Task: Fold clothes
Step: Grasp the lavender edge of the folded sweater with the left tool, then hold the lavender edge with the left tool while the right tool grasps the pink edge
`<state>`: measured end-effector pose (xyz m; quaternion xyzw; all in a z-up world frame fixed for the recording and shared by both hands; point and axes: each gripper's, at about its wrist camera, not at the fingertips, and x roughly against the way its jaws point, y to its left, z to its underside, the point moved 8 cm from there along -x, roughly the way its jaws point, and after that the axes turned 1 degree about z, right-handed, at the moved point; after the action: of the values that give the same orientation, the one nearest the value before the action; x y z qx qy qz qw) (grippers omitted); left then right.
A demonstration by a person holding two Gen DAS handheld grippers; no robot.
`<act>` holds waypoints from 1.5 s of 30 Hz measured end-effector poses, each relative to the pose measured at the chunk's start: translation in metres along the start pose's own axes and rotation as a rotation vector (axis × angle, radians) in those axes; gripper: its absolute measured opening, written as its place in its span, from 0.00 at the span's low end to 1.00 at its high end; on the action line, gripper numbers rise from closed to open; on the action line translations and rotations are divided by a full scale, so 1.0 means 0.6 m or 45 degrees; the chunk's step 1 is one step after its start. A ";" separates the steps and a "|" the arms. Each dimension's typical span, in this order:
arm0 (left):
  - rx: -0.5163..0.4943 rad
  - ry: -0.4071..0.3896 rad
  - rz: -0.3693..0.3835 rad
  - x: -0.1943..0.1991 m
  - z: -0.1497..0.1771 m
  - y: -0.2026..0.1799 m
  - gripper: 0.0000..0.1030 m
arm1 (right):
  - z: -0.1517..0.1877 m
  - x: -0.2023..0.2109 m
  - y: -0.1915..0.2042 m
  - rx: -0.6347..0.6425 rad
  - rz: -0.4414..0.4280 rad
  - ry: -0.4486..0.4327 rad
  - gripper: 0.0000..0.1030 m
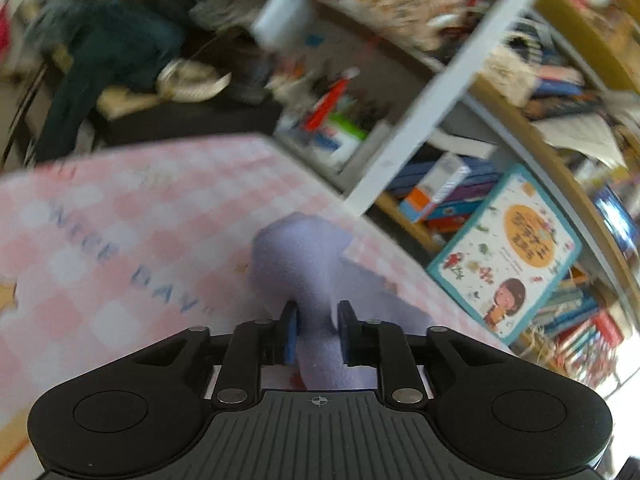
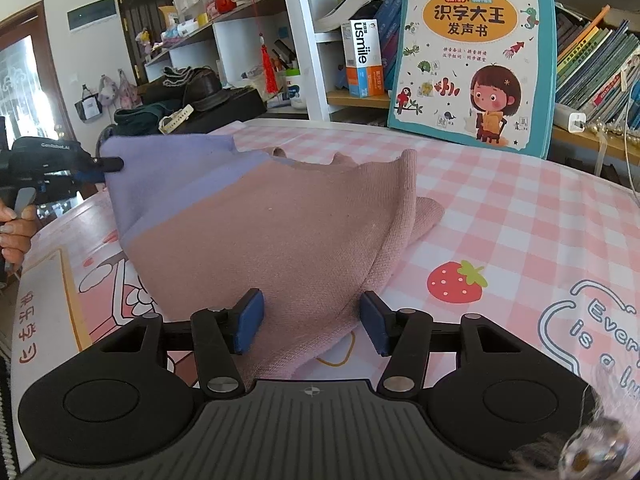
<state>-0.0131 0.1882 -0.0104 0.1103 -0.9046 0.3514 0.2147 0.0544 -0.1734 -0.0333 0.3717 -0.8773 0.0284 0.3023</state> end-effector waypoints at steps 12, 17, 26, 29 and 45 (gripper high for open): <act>0.393 0.110 0.029 -0.041 0.028 0.063 0.30 | 0.001 0.001 0.000 0.001 0.000 -0.001 0.50; 0.497 0.100 0.084 -0.053 0.025 0.071 0.30 | 0.001 0.001 0.000 -0.001 0.001 -0.001 0.50; 0.415 0.097 0.089 -0.056 0.024 0.060 0.26 | 0.001 0.000 0.001 0.008 0.010 -0.002 0.50; 0.283 0.053 0.116 -0.043 0.018 0.038 0.13 | 0.001 -0.002 0.003 0.013 0.019 -0.004 0.50; 0.200 -0.007 0.205 -0.026 0.022 0.032 0.16 | 0.000 -0.007 -0.003 -0.034 0.004 0.002 0.54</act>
<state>-0.0103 0.1939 -0.0373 0.0546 -0.8808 0.4371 0.1739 0.0579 -0.1720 -0.0360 0.3661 -0.8780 0.0175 0.3078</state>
